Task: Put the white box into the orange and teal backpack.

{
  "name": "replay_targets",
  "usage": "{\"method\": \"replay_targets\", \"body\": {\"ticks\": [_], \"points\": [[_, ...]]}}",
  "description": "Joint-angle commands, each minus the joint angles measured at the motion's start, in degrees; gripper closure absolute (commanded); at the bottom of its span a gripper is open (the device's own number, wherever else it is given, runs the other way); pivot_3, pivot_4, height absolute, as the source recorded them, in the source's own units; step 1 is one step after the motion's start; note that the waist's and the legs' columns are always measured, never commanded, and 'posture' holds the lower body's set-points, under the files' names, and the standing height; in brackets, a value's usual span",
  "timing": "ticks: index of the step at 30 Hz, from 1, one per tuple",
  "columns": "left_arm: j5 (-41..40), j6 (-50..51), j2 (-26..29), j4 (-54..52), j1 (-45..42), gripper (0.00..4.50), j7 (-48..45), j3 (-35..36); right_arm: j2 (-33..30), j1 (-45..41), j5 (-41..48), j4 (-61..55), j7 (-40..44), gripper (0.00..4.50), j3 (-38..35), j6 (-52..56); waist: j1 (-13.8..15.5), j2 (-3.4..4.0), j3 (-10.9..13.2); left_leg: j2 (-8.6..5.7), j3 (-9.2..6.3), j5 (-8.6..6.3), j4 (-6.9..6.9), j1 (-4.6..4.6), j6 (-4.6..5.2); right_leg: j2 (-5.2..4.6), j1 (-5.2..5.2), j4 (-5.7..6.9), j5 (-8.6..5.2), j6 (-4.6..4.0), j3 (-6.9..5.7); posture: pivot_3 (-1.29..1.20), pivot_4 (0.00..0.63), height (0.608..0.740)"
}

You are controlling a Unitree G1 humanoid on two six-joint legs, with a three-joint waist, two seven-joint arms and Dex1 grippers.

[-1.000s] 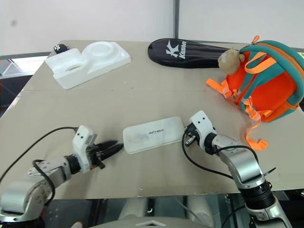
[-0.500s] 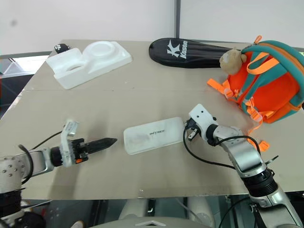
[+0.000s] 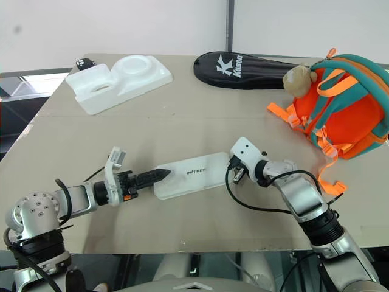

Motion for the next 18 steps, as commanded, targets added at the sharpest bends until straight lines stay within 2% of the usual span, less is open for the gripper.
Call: {"method": "replay_targets", "body": {"ticks": [1,3,5,12,18], "points": [[-3.3,3.9,-3.3,1.1,-0.4,1.88,0.1,-3.3,1.7,0.6,2.1,-3.1,1.6,4.50,-0.5,-1.6,0.0,-0.01,0.0,0.00,0.00,0.00,0.00,-0.01,0.00,0.00,0.00,0.00,0.00,0.00,0.00,0.00,0.150,0.740],[-3.9,3.9,-3.8,1.6,-0.9,2.82,1.0,-2.9,1.9,1.3,2.1,-3.6,1.5,4.50,-1.1,-1.6,0.0,-0.10,0.0,-0.01,0.00,0.00,0.00,-0.06,0.00,0.00,-0.01,-0.03,0.00,0.01,0.01,0.00,0.150,0.740],[-5.1,3.9,-3.8,1.9,-1.4,3.21,1.0,-3.1,2.0,2.4,1.8,-4.4,1.5,4.50,-1.4,-1.5,-0.1,-0.25,-0.1,0.00,-0.08,0.00,0.00,-0.08,0.00,0.00,-0.02,-0.03,0.00,0.02,-0.07,0.00,0.150,0.740],[-9.5,3.9,-4.2,2.7,-3.8,3.46,1.3,-1.7,3.5,4.9,1.7,-6.0,0.6,4.50,-2.8,-0.6,-0.4,-0.26,-0.1,0.01,-0.11,0.00,-0.01,-0.07,0.00,0.01,-0.01,-0.02,-0.01,0.00,-0.08,0.00,0.150,0.740],[-8.1,2.7,-4.0,1.7,-4.3,3.47,0.7,-2.9,4.3,4.8,1.3,-5.7,0.8,4.50,-2.9,-0.7,-0.5,-0.26,-0.1,0.01,-0.13,0.00,-0.07,-0.07,-0.01,0.02,-0.03,-0.02,-0.01,0.00,-0.09,0.00,0.150,0.740]]}}
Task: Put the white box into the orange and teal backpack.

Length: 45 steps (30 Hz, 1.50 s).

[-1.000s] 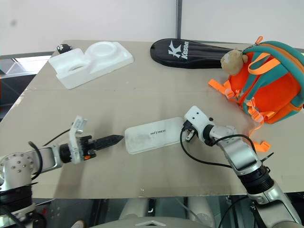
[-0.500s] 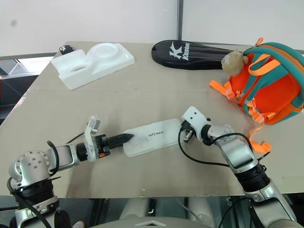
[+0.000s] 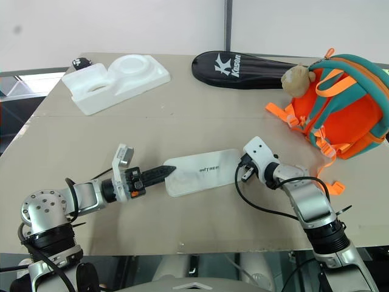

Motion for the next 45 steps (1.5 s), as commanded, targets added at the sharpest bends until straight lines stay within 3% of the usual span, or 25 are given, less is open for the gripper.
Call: {"method": "replay_targets", "body": {"ticks": [1,10,11,12,14,15,16,17,18,19,24,28,31,36,39,42,45], "points": [[-1.3,-0.1,-1.0,-2.5,-1.3,3.47,-1.4,-5.2,2.8,-0.5,2.5,-3.7,2.1,4.50,3.2,-0.9,0.0,0.00,0.0,0.00,0.00,0.00,0.00,0.00,0.00,0.00,0.00,0.00,0.00,0.00,0.00,0.00,0.150,0.740],[0.4,-5.6,-0.1,-5.9,1.3,3.47,-4.7,-9.4,3.1,-1.5,2.9,-3.4,3.1,4.50,2.6,-1.0,0.0,-0.03,0.0,0.00,0.04,0.00,0.00,0.00,0.00,-0.01,-0.01,-0.02,0.00,-0.01,0.03,0.00,0.150,0.740],[0.5,-5.7,-0.1,-5.7,1.4,2.49,-4.3,-9.7,3.0,-1.5,2.9,-3.4,3.2,4.50,2.6,-1.1,0.0,-0.03,0.0,0.00,0.04,0.00,0.00,0.00,0.00,-0.01,-0.01,-0.02,-0.01,-0.02,0.03,0.00,0.150,0.740],[0.9,-6.0,-0.1,-5.6,1.6,2.29,-4.1,-10.0,3.0,-1.6,2.9,-3.4,3.2,4.50,2.6,-1.1,0.0,-0.02,0.0,0.00,0.03,0.00,0.00,-0.01,0.00,-0.01,-0.01,-0.02,-0.01,-0.02,0.03,0.00,0.150,0.740],[1.5,-6.8,-0.1,-5.2,1.9,1.31,-3.9,-10.8,3.0,-1.7,3.0,-3.5,3.4,4.50,2.5,-0.9,-0.1,-0.05,0.1,0.01,0.03,0.00,0.00,-0.01,0.00,0.01,-0.02,-0.02,0.00,-0.01,0.04,0.00,0.150,0.740],[1.4,-6.9,-0.2,-4.9,2.0,1.31,-4.0,-11.0,3.0,-1.7,2.9,-3.5,3.6,4.50,2.5,-0.9,-0.1,-0.03,0.1,0.01,0.03,0.00,0.00,-0.02,0.00,0.01,-0.02,-0.02,0.00,-0.01,0.04,0.00,0.150,0.740],[1.3,-7.0,-0.3,-4.8,2.0,0.72,-4.1,-11.2,3.1,-1.7,2.9,-3.5,3.7,4.50,2.4,-0.9,-0.1,-0.04,0.1,0.01,0.06,0.00,-0.01,-0.06,0.00,0.00,-0.08,-0.02,0.00,-0.01,0.06,0.00,0.150,0.740],[1.2,-7.0,-0.6,-4.5,2.0,1.19,-4.0,-11.2,3.1,-1.7,2.9,-3.5,3.7,4.50,2.4,-0.9,-0.1,-0.03,0.1,0.01,0.04,0.00,-0.01,-0.06,0.00,0.01,-0.08,-0.01,0.00,-0.01,0.05,0.00,0.150,0.740],[1.2,-6.9,-0.9,-4.3,2.0,0.99,-3.7,-11.2,3.0,-1.7,2.9,-3.6,3.7,4.50,2.5,-0.9,-0.1,-0.03,0.1,0.01,0.05,0.00,-0.04,-0.06,0.00,0.01,-0.10,-0.01,0.00,-0.01,0.05,0.00,0.150,0.740],[1.1,-6.9,-1.1,-4.1,2.0,1.12,-3.5,-11.2,3.0,-1.7,2.9,-3.6,3.7,4.50,2.5,-0.9,-0.2,-0.03,0.1,0.01,0.05,0.00,-0.05,-0.06,0.00,0.00,-0.11,-0.01,-0.01,-0.01,0.06,0.00,0.150,0.740],[-0.3,-7.4,-1.9,-3.6,1.5,3.31,-3.7,-10.2,2.7,-1.1,3.7,-5.1,3.2,4.50,0.4,-0.7,-0.1,-0.03,0.1,0.01,0.07,0.00,-0.08,-0.06,0.00,0.01,-0.12,-0.02,-0.01,-0.01,0.05,0.00,0.150,0.740],[-1.1,-8.7,-1.7,-3.9,1.5,3.48,-4.2,-9.3,1.6,0.6,5.8,-7.9,2.5,4.50,-5.5,-0.4,-0.1,-0.04,0.2,0.01,0.08,0.00,-0.09,-0.06,0.00,0.01,-0.13,-0.02,-0.01,-0.01,0.07,0.00,0.150,0.740],[-1.7,-10.6,-1.4,-4.8,1.3,3.48,-4.9,-8.6,1.3,1.8,12.9,-12.6,2.0,4.50,-16.5,5.1,0.0,0.00,0.2,0.01,0.08,0.00,-0.10,-0.09,0.00,0.01,-0.14,-0.02,-0.01,0.00,0.08,0.00,0.150,0.740],[-0.7,-14.3,-0.8,-4.1,0.2,3.48,-5.1,-8.3,-2.3,4.3,22.2,-22.5,0.7,2.93,-30.1,14.6,0.1,-0.02,0.2,0.01,0.06,0.00,-0.10,-0.14,0.00,0.00,-0.14,-0.06,-0.01,0.00,0.04,0.00,0.150,0.740],[0.7,-17.0,-0.9,-2.8,-1.0,3.48,-5.2,-9.2,-3.1,2.4,27.5,-24.2,-2.7,1.30,-40.0,20.9,0.1,-0.02,0.2,0.02,0.05,0.00,-0.11,-0.13,0.00,0.00,-0.15,-0.05,-0.01,-0.01,0.04,0.00,0.150,0.740],[0.4,-17.6,-0.8,-1.8,-2.5,3.48,-5.1,-9.8,-5.8,0.2,26.5,-22.1,-7.4,0.05,-45.1,25.1,-0.1,0.01,0.3,0.01,0.12,0.00,-0.10,-0.11,0.00,0.00,-0.15,-0.05,-0.01,-0.02,0.10,0.00,0.150,0.740],[0.8,-18.7,-0.4,-1.0,-3.8,3.48,-5.4,-10.5,-7.1,-1.4,21.9,-18.0,-14.5,0.05,-46.4,26.5,-0.1,0.00,0.3,0.01,0.14,0.00,-0.10,-0.11,0.00,0.00,-0.15,-0.08,-0.01,-0.03,0.11,0.00,0.150,0.740]]}}
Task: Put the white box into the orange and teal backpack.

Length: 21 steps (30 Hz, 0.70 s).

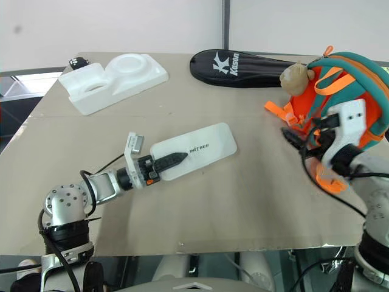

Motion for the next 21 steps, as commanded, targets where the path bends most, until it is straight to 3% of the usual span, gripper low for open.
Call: {"method": "replay_targets", "body": {"ticks": [1,5,11,15,21], "points": [[-0.1,-2.6,0.8,-0.3,-2.2,3.48,-1.8,-0.9,-0.2,-3.1,-4.7,4.3,-9.1,0.05,-2.6,2.2,-0.1,0.00,0.0,0.00,0.00,0.00,-0.01,0.00,0.00,0.01,0.00,0.00,0.00,0.00,0.00,0.00,0.150,0.740],[-0.9,-3.1,0.4,0.1,-3.5,3.48,-1.5,-1.0,0.7,-6.3,-6.4,9.4,-11.4,0.05,0.4,-3.6,-0.2,0.02,0.0,0.00,0.04,0.00,-0.03,-0.07,0.00,0.02,-0.08,0.00,0.00,0.01,0.05,0.00,0.150,0.740],[-2.4,-3.0,0.7,-0.2,-4.8,3.48,-1.8,-0.9,3.4,-17.2,-13.5,29.3,-14.1,0.05,8.5,-20.2,-1.0,0.04,0.1,0.01,0.13,0.00,-0.05,-0.06,0.01,0.09,-0.15,0.03,0.04,0.08,0.20,0.00,0.150,0.740],[-3.4,-3.3,0.7,-0.9,-4.4,3.48,-1.2,-0.4,3.2,-21.5,-15.4,38.0,-15.2,1.31,9.2,-28.3,-0.7,0.04,0.1,0.00,0.11,0.00,-0.05,-0.31,0.00,0.06,-0.29,0.00,0.15,0.28,0.14,0.00,0.150,0.740],[-5.4,-4.0,-0.3,-2.8,-2.9,3.48,2.0,1.4,1.9,-24.2,-17.8,44.1,-12.6,4.02,12.2,-37.9,-0.9,0.09,0.1,0.01,0.05,0.00,-0.05,-0.51,0.00,0.05,-0.43,-0.05,0.14,0.31,0.07,0.00,0.150,0.740]]}}
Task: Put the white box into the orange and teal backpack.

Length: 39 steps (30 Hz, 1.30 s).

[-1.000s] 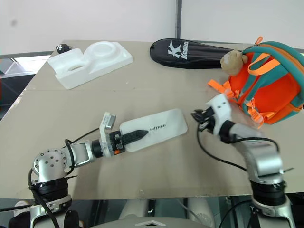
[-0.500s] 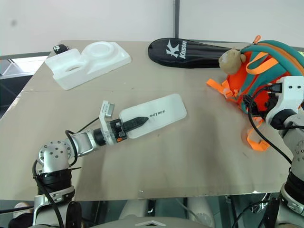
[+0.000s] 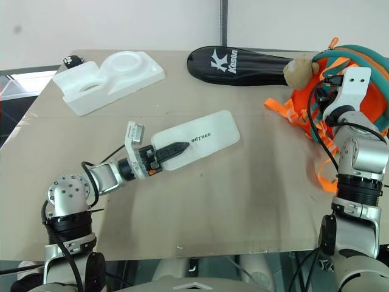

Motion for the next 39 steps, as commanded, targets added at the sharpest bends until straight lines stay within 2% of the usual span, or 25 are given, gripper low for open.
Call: {"method": "replay_targets", "body": {"ticks": [1,4,12,15,20,22,25,27,29,33,39], "points": [[-3.3,-1.8,-0.3,-3.3,0.4,3.48,0.8,2.0,-1.2,-2.3,-0.3,0.4,2.4,4.46,0.7,-6.0,-0.1,0.00,0.0,0.00,-0.01,0.00,0.00,0.00,0.00,0.00,0.00,0.00,0.00,0.00,-0.01,0.00,0.150,0.740],[-2.0,-4.0,-0.2,-3.9,1.4,3.48,1.3,1.9,-1.4,-2.6,1.1,-1.0,7.7,4.46,2.7,-9.4,-0.4,0.06,0.0,0.00,-0.02,0.00,0.00,0.01,0.00,0.00,0.00,0.03,0.00,0.00,-0.02,0.00,0.150,0.740],[5.0,-16.2,0.1,-0.7,-0.1,3.48,3.8,4.1,-0.6,-8.0,10.6,-11.3,21.6,4.50,6.9,-9.7,-0.8,0.29,0.3,0.00,-0.05,0.00,0.00,0.03,0.00,0.01,0.00,0.08,0.01,0.01,-0.03,0.00,0.150,0.740],[6.5,-19.6,0.8,0.4,-1.4,3.48,4.7,5.7,-0.6,-10.2,11.7,-14.4,24.1,4.50,9.1,-9.1,-0.7,0.29,0.3,0.01,-0.09,0.00,0.00,-0.06,0.00,0.01,-0.06,0.04,0.01,0.00,-0.08,0.00,0.150,0.740],[5.9,-21.5,3.6,-0.4,-1.6,3.48,5.6,8.9,0.7,-11.5,19.1,-21.2,27.2,4.50,11.0,-3.6,-0.5,0.27,0.3,0.01,-0.11,0.00,0.00,-0.32,0.00,-0.04,-0.23,0.00,0.01,0.01,-0.14,0.00,0.150,0.740],[6.0,-21.9,5.1,-1.0,-0.9,3.48,5.3,9.7,0.5,-9.8,21.2,-23.4,28.0,4.50,12.1,-1.0,-0.4,0.27,0.3,0.02,-0.14,0.00,0.00,-0.36,0.00,-0.06,-0.23,0.01,0.01,0.01,-0.19,0.00,0.150,0.740],[8.2,-23.5,9.8,-4.3,2.7,3.48,2.6,11.1,-2.0,-1.9,19.4,-27.5,31.7,4.50,17.9,-0.1,0.2,0.14,0.3,0.02,-0.17,-0.01,0.00,-0.36,-0.01,-0.08,-0.20,-0.12,0.00,0.01,-0.25,0.00,0.150,0.740],[9.4,-25.0,12.3,-5.8,5.3,3.48,0.4,11.8,-3.0,1.5,19.7,-29.1,32.8,4.50,19.2,0.7,0.6,0.11,0.3,0.02,-0.15,-0.01,0.00,-0.35,-0.01,-0.11,-0.19,-0.15,0.00,0.00,-0.25,0.00,0.150,0.740],[9.1,-27.0,13.1,-6.5,6.5,3.48,-2.2,12.2,-3.8,2.8,20.1,-29.4,33.2,4.50,19.1,1.0,0.9,0.16,0.4,0.00,-0.10,-0.01,0.00,-0.33,-0.01,-0.16,-0.20,-0.12,0.00,0.00,-0.24,0.00,0.150,0.740],[10.6,-28.1,20.9,-8.1,11.0,3.48,-14.4,12.6,-9.7,12.3,21.8,-30.8,40.4,4.50,16.5,-0.1,1.2,-0.27,0.4,0.00,-0.21,0.00,0.10,-0.25,0.00,-0.13,-0.10,-0.05,-0.04,-0.08,-0.35,0.00,0.150,0.740],[13.0,-30.4,21.4,-8.7,8.4,3.48,-16.4,7.6,-15.6,19.0,24.0,-31.4,47.0,4.50,13.6,-1.6,1.5,-0.13,0.5,0.00,-0.11,0.01,0.18,-0.06,0.01,-0.19,0.07,-0.05,-0.13,-0.24,-0.32,0.00,0.150,0.740]]}}
